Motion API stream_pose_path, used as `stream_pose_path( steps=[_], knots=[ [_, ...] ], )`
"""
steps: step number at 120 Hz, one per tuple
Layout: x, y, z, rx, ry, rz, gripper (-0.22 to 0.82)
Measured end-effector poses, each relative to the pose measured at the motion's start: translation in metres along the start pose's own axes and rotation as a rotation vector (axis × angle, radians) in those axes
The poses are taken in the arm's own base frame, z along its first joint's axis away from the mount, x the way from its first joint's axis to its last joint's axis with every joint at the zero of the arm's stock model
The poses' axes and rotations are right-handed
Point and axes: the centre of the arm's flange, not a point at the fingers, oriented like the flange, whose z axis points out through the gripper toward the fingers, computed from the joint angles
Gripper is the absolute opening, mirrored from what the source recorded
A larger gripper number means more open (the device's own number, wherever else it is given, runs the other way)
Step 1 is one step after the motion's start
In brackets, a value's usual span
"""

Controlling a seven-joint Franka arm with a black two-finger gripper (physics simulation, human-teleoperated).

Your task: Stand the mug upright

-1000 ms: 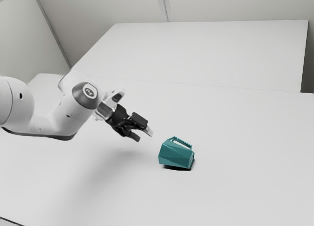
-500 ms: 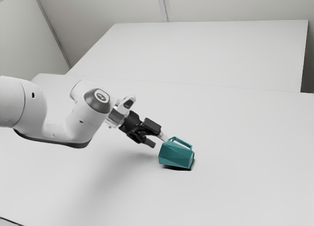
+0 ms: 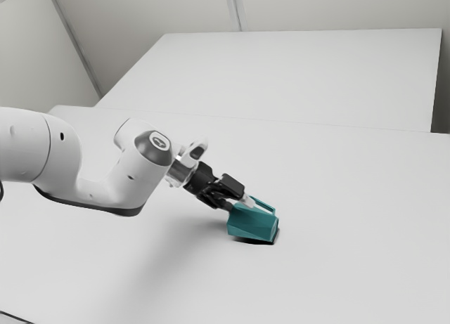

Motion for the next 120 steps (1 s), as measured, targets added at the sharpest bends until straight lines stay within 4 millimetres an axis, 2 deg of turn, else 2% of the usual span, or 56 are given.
stream_pose_path(
  steps=[39,54,77,97,120],
  knots=[
    [0.000,0.009,0.003,0.003,0.007,0.024,0.22],
    [0.004,0.018,-0.001,0.004,0.020,0.044,0.15],
    [0.003,0.026,0.006,0.004,0.012,0.050,-0.06],
    [0.007,0.035,0.007,0.008,0.018,0.057,-0.13],
    [0.015,0.048,0.003,0.023,0.036,0.077,-0.16]
  ],
)
